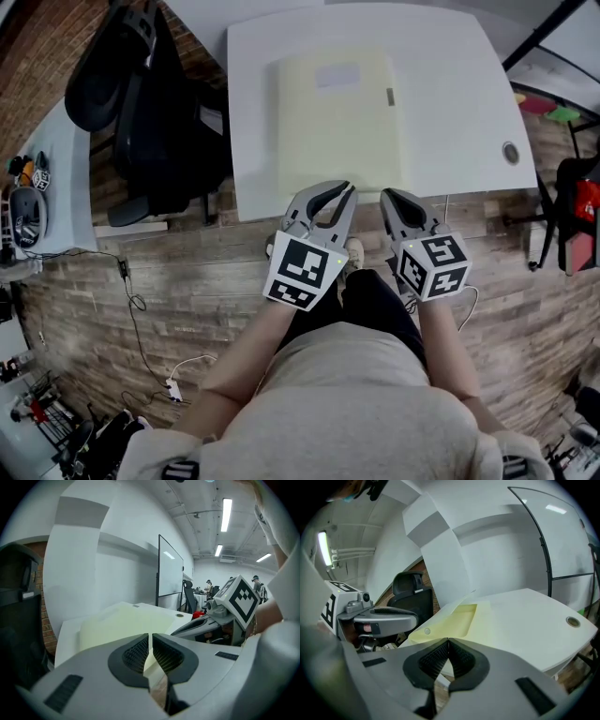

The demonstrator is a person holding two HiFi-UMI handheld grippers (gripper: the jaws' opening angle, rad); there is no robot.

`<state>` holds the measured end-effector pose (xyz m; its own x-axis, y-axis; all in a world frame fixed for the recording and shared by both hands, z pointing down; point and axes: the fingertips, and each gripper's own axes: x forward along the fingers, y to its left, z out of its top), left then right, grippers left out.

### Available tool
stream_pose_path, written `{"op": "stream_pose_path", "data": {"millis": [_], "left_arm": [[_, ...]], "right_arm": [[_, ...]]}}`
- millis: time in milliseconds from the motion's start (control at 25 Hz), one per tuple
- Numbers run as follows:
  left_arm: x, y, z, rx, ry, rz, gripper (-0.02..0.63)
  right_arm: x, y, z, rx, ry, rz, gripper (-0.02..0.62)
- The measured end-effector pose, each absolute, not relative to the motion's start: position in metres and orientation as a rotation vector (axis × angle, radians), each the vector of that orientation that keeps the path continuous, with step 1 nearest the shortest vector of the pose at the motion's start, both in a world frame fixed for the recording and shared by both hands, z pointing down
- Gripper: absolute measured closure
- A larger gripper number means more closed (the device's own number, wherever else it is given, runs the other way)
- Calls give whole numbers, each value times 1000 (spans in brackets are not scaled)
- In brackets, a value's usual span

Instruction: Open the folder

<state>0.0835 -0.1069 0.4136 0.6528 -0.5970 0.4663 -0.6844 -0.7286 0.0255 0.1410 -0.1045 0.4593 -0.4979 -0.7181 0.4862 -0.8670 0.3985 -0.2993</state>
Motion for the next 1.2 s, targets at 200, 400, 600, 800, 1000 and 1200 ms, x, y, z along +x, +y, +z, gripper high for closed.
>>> {"op": "stream_pose_path", "data": {"millis": [200,400,600,800,1000,1200], "left_arm": [[87,-109,418,2712,-1049,736,539],[89,-108,426,2749,-1059,866,480],[88,-111,432,2774,-1075,986,479],[93,-110,439,2797,-1067,1088,474],[93,-109,447,2816,-1071,1175,474],[92,-113,449,2813,-1089,1194,474]], "right_arm": [[144,-111,466,1384,-2374,780,574],[147,-115,469,1382,-2368,781,574],[151,-118,473,1386,-2357,783,574],[153,-121,477,1376,-2349,792,574],[152,-122,484,1370,-2341,808,574],[149,-125,486,1359,-2338,813,574]]}}
